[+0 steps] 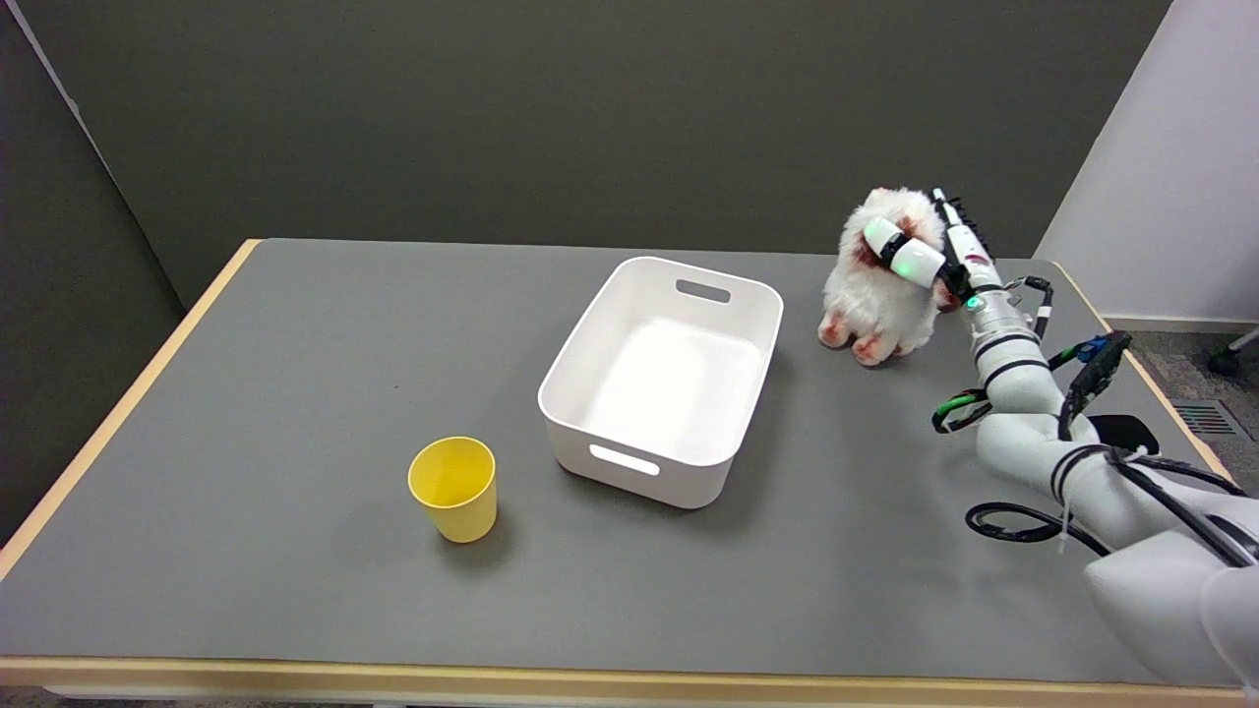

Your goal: Pick up the plush toy.

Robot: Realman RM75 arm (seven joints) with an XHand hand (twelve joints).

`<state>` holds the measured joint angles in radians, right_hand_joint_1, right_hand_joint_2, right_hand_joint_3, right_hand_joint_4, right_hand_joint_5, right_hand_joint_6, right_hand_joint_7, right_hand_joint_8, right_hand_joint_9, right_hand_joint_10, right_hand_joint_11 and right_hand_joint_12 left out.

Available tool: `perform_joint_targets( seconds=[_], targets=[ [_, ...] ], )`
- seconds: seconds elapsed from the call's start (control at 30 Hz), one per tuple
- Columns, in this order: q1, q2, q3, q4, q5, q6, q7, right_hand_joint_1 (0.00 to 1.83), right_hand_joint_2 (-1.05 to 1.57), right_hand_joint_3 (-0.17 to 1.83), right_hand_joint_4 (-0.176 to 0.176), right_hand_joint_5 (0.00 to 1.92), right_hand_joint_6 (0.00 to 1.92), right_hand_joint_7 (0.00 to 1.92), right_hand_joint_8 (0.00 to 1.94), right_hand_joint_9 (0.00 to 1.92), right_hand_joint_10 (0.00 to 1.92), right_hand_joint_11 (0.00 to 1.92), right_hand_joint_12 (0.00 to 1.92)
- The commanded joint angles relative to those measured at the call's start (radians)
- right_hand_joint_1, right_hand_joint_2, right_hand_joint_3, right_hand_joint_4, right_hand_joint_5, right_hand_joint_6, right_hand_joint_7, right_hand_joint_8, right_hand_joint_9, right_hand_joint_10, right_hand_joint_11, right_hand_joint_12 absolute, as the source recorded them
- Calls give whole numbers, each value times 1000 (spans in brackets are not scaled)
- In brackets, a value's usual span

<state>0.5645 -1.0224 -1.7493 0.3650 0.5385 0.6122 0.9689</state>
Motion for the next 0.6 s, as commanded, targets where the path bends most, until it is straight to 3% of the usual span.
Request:
perform_joint_targets(
  seconds=[0.03,0.07,0.13,0.2,0.27,0.33,0.43,0.5,0.6],
  targets=[
    [83,-61,-37,-123,3,-42,-11,684,706,918,-67,134,297,245,385,220,748,184,1319],
    [83,-61,-37,-123,3,-39,-11,794,757,899,-68,189,422,352,501,325,837,276,1466],
    [82,-61,-33,-120,3,-28,-11,894,841,842,-72,242,694,472,909,479,1036,339,1695],
    [78,-61,-29,-117,3,-15,-11,1055,1423,-48,-120,365,1656,636,1704,683,1351,86,1913],
    [71,-61,-30,-115,13,2,-11,1075,1436,-70,-138,383,1672,644,1760,702,1482,168,1921],
    [61,-61,-36,-114,50,22,-11,1100,1354,55,-140,423,1620,666,1745,734,1603,312,1921],
    [44,-60,-37,-99,97,49,-11,1136,1214,275,-140,478,1583,713,1688,757,1754,362,1921],
    [30,-57,-37,-88,117,75,-11,1144,1191,317,-157,477,1586,727,1685,763,1863,554,1921],
    [13,-54,-26,-69,128,118,-11,1156,1152,374,-162,495,1576,749,1667,772,1846,772,1921]
  ],
)
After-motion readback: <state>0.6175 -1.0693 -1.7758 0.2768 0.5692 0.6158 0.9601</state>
